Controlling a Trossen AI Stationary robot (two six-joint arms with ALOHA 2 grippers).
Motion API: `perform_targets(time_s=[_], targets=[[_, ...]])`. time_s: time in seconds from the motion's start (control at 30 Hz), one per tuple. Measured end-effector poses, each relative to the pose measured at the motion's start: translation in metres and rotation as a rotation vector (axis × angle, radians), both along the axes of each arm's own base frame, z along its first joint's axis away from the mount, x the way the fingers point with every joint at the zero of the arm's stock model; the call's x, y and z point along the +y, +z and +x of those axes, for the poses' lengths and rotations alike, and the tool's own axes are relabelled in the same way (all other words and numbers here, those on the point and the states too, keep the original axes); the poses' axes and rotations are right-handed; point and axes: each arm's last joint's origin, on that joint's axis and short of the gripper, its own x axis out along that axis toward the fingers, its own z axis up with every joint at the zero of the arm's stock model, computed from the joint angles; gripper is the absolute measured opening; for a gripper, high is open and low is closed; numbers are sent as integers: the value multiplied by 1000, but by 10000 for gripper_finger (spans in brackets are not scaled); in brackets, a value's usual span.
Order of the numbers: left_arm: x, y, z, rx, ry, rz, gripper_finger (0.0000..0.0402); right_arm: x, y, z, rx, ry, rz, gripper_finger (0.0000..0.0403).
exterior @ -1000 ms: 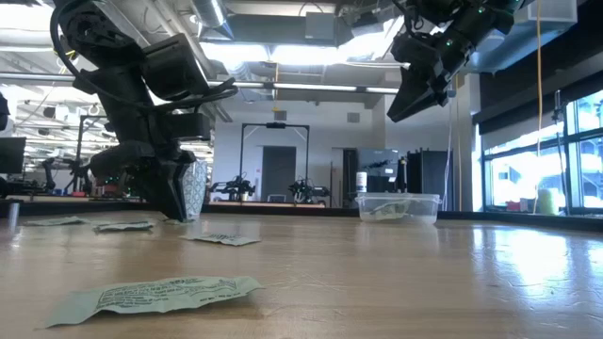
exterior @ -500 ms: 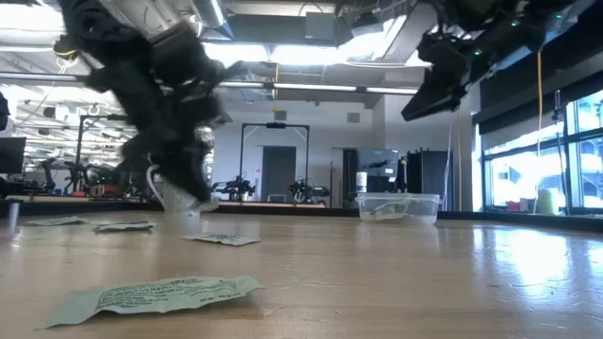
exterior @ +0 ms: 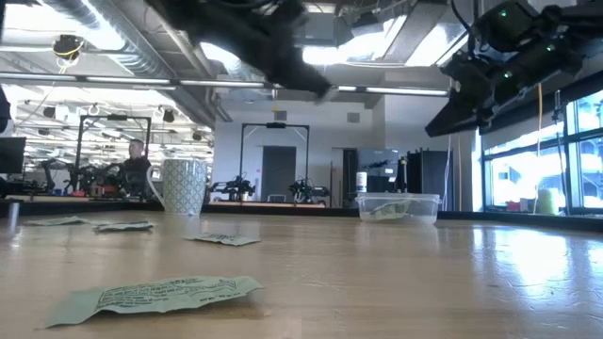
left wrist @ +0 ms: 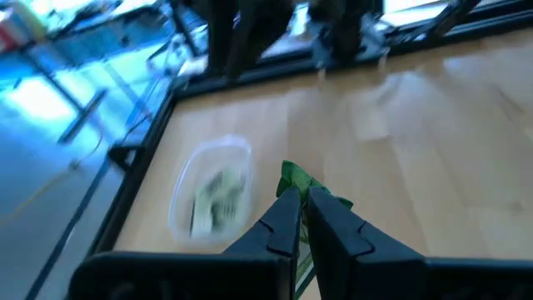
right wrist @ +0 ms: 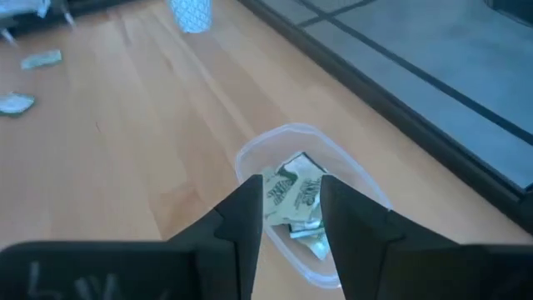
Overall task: Pick and place items into bin
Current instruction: Put the truvia packet into the transparent bin
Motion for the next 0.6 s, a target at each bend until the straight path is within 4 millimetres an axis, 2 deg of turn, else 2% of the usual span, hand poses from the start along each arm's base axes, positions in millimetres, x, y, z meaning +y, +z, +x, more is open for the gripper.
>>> perform_targets(time_s=[0.13,0.3,0.4,0.6], targets=[[13,-4,39,46,-55,47,19,3,-5,-6,-21,-9,6,126],[38,-27,83,116,-23,58,19,7,3,-13,-79,-9,-29,126],[54,-41,102,136,30,59,20,10,9,-17,-112,-2,-68,126],[85,-55,124,113,130,8,18,13,13,-23,-135,-1,-85,126]])
